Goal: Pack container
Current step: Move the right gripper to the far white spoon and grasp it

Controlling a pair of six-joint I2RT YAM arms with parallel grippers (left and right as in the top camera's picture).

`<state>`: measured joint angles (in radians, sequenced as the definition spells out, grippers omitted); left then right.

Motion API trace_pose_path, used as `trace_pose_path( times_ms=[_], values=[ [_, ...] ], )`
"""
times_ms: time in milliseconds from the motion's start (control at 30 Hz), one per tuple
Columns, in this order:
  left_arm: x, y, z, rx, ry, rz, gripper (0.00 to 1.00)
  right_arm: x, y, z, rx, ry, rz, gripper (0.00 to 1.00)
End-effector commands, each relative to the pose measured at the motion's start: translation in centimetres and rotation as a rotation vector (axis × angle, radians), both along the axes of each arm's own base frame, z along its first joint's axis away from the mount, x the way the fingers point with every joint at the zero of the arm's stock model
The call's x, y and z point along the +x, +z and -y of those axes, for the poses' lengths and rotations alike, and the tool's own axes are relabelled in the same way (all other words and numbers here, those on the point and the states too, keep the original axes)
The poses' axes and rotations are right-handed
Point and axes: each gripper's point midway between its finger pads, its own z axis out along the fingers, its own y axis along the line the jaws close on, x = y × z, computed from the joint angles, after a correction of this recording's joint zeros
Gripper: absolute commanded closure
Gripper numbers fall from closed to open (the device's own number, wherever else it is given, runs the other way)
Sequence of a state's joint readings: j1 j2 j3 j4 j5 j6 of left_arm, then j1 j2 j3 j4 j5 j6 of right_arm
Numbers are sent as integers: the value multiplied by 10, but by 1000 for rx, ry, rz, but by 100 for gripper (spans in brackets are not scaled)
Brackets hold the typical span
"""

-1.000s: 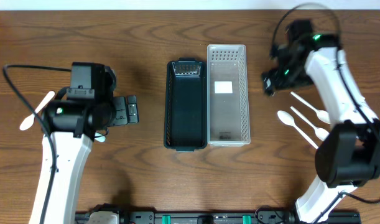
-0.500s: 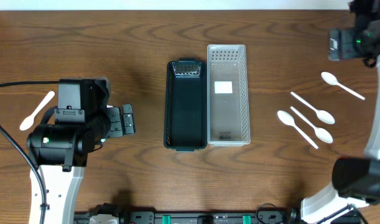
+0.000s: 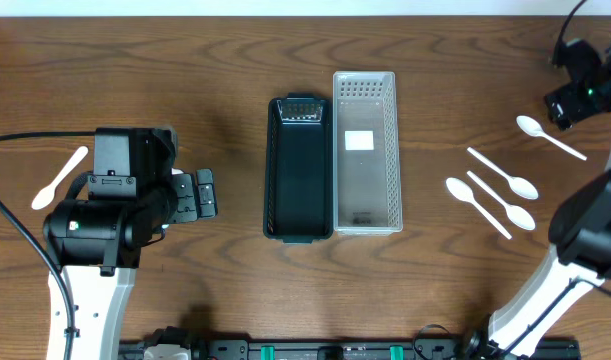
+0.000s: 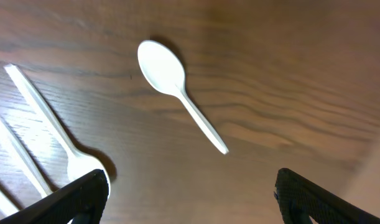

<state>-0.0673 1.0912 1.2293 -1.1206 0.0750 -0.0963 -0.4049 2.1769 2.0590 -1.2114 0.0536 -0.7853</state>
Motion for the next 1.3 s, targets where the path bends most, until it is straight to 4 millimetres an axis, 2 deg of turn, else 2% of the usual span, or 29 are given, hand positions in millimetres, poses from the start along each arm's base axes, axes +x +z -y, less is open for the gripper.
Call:
trace_pose_path(
  times_ms=[0, 67, 233, 533, 967, 1167, 1267],
  values=[
    [1, 5, -1, 11, -8, 12, 2, 2, -33, -5, 61, 52, -52, 10],
    [1, 5, -1, 7, -2, 11, 2, 2, -49, -5, 75, 52, -80, 10],
    [1, 5, -1, -5, 21, 10, 2, 8, -73, 0, 78, 49, -89, 8],
    [1, 5, -1, -5, 21, 10, 2, 31, -91, 0, 103, 76, -20, 4],
    [1, 5, -1, -12, 35, 9, 2, 17, -130, -6, 169, 76, -104, 7],
    [1, 5, -1, -12, 35, 9, 2, 11, -134, -5, 182, 54, -125, 21],
    [1, 5, -1, -12, 34, 9, 2, 8, -134, -4, 187, 34, -131, 36]
  ],
)
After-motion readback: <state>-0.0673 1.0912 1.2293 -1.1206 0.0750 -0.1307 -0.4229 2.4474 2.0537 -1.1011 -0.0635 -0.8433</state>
